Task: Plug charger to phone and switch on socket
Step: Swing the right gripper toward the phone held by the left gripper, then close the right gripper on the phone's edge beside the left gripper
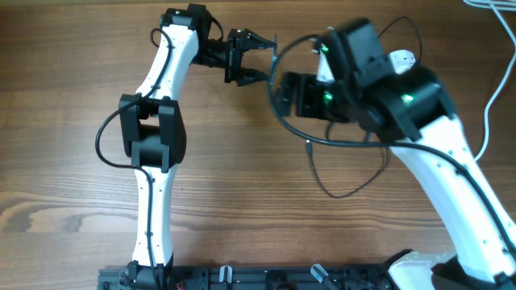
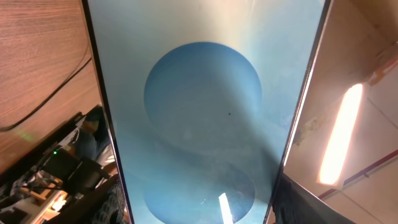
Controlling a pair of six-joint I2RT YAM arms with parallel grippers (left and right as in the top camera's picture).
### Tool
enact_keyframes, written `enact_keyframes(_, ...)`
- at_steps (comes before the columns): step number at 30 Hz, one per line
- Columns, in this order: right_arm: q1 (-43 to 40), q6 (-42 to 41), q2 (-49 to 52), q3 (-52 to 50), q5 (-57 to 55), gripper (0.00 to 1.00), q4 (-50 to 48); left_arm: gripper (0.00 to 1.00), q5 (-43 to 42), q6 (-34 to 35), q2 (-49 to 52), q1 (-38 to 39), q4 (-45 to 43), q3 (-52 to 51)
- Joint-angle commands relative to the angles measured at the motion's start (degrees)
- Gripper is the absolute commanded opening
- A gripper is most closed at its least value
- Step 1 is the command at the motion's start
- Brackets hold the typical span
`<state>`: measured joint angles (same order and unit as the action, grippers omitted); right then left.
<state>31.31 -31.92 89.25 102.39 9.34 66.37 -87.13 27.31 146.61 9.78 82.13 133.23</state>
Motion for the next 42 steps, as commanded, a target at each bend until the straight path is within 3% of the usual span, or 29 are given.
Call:
enact_keyframes(1, 0.3, 4.3, 0.5, 1.9, 7.3, 0.95, -7.1, 0.64, -3.2, 0.1, -3.5, -0.4, 0.0, -0.2)
enact_keyframes(3, 0.3, 4.2, 0.5, 1.9, 5.6, 0.87, -10.1, 0.64, -3.2, 0.1, -3.5, -0.4, 0.0, -0.2)
enact_keyframes(5, 0.3, 2.5, 0.5, 1.9, 0.7, 0.86, -10.5, 0.64, -3.2, 0.1, -3.5, -0.4, 0.0, -0.2)
enact_keyframes(8, 0.4, -3.9, 1.0, 1.7, -9.7, 0.93, -8.2, 0.64, -3.2, 0.1, -3.5, -0.4, 0.0, -0.2)
enact_keyframes(14, 1.8, -7.3, 4.2, 1.0, -20.9, 0.98, -3.8, 0.64, -3.2, 0.1, -3.5, -0.4, 0.0, -0.2)
enact_keyframes(27, 7.6, -10.4, 12.6, 1.2, -32.4, 0.99, -6.4, 0.64, -3.2, 0.1, -3.5, -0.4, 0.0, -0.2)
enact_keyframes(35, 7.7, -10.1, 13.4, 1.1, -29.4, 0.99, -11.2, 0.63, -3.2, 0.1, -3.5, -0.4, 0.0, -0.2)
enact_keyframes(42, 7.7, -10.1, 15.1, -1.4, -32.9, 0.86, -14.6, 0.63, -3.2, 0.1, -3.5, -0.3, 0.0, -0.2)
